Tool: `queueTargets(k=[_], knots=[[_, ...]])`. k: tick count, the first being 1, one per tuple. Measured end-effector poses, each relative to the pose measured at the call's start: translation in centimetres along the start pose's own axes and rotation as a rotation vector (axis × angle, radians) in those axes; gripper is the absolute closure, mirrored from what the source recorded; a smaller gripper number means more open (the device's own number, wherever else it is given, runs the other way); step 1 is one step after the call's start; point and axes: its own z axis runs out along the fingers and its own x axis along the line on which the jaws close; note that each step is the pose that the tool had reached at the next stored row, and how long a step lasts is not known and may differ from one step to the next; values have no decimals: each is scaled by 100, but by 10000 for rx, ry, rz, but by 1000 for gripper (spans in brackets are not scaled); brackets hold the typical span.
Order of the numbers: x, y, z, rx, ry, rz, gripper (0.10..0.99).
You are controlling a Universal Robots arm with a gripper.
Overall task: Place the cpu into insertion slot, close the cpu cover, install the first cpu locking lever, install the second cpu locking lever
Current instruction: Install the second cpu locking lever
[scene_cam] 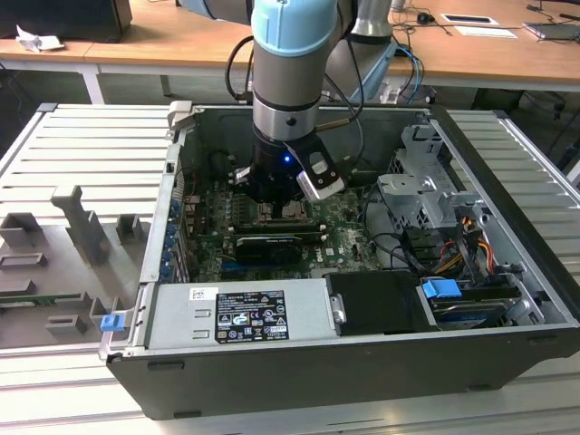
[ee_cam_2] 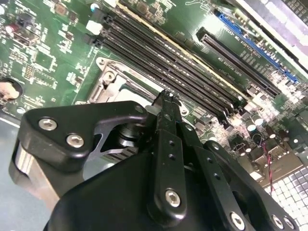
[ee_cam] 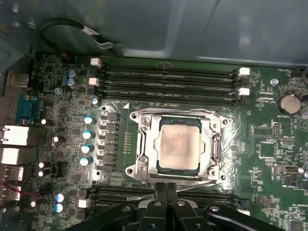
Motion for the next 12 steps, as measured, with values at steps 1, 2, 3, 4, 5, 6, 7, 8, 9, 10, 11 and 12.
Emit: queueTargets(k=[1,2,3,4,5,6,7,8,9,10,11,12], knots=[[8,-10,2,-67,-3,-6,980],[11,-20,2,-104,-7,-6,980],[15,-51,0,-195,-12,-6,980],[20,-72,-2,-264,-17,-5,980],[33,-83,-4,-312,-20,-3,980],[47,-91,-5,-349,-22,-5,980],[87,-96,-4,-373,-23,-10,980],[169,-101,71,-420,-22,-38,980],[174,-108,133,-430,-23,-39,980],[181,-112,169,-459,-24,-40,980],[191,-114,176,-486,-25,-39,980],[202,-115,183,-519,-26,-39,980]])
